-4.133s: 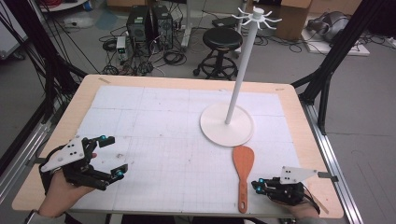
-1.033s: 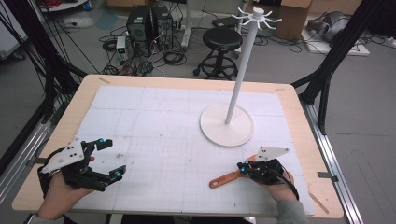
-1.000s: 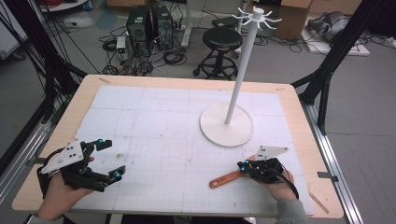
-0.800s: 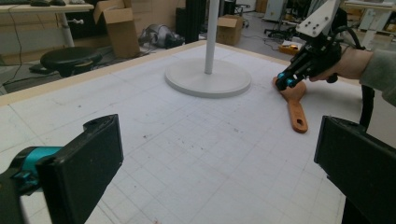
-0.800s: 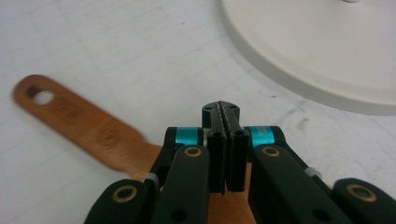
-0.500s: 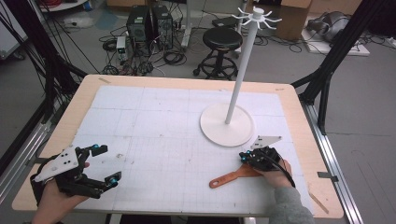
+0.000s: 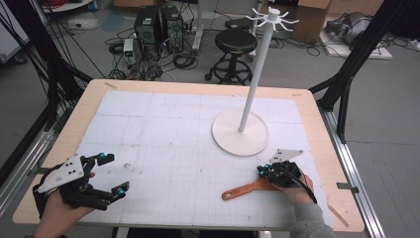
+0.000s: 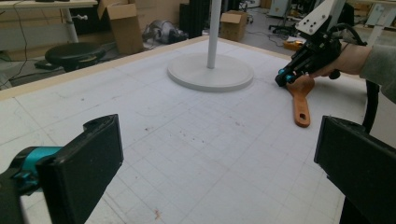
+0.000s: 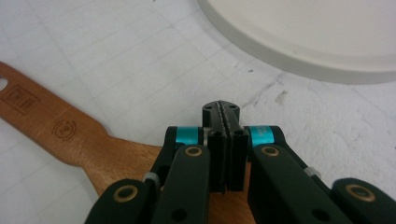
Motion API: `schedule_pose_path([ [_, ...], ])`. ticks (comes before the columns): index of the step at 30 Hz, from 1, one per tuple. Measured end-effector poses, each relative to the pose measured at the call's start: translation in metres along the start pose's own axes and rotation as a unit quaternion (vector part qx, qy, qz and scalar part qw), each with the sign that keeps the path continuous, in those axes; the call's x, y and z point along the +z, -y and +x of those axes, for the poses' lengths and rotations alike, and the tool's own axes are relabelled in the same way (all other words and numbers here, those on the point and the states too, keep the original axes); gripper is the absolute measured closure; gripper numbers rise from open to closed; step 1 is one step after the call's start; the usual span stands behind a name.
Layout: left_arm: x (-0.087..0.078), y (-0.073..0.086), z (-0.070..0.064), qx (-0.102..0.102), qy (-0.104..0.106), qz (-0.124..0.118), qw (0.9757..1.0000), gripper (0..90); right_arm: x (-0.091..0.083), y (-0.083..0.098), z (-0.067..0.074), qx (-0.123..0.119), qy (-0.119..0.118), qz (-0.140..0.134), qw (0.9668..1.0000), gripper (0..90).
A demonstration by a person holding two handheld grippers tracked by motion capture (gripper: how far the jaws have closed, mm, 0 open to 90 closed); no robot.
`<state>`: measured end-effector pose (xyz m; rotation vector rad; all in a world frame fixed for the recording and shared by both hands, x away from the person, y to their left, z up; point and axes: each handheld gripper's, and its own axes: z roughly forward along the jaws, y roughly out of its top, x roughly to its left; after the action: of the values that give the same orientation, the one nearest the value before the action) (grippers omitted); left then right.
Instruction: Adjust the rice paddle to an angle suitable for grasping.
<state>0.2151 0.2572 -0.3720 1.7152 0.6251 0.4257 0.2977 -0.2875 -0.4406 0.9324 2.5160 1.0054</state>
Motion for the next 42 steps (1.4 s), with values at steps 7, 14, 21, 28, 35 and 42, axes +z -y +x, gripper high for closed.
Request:
schedule_pose_path([
  [7,0.002,0.001,0.001,-0.001,0.0,0.002,1.0,1.7,-0.008,0.011,0.003,0.022,-0.011,-0.011,0.9996,89.5],
  [14,0.009,-0.002,0.002,0.002,0.009,0.001,1.0,1.7,-0.015,0.018,0.008,0.029,-0.012,-0.012,0.9994,89.5],
  [21,0.017,-0.006,0.005,0.003,0.015,-0.003,0.9999,1.7,-0.025,0.028,0.017,0.034,-0.012,-0.01,0.9993,89.6],
  [28,0.023,-0.01,0.012,-0.005,0.02,-0.015,0.9997,1.7,-0.036,0.042,0.029,0.035,-0.016,-0.024,0.999,89.5],
  [35,0.029,-0.009,0.011,0.0,0.024,-0.003,0.9997,1.7,-0.041,0.037,0.042,0.007,-0.028,-0.042,0.9987,89.5],
  [42,0.027,-0.008,0.009,0.0,0.024,-0.006,0.9997,1.8,-0.033,0.018,0.077,-0.06,-0.086,-0.044,0.9935,89.5],
])
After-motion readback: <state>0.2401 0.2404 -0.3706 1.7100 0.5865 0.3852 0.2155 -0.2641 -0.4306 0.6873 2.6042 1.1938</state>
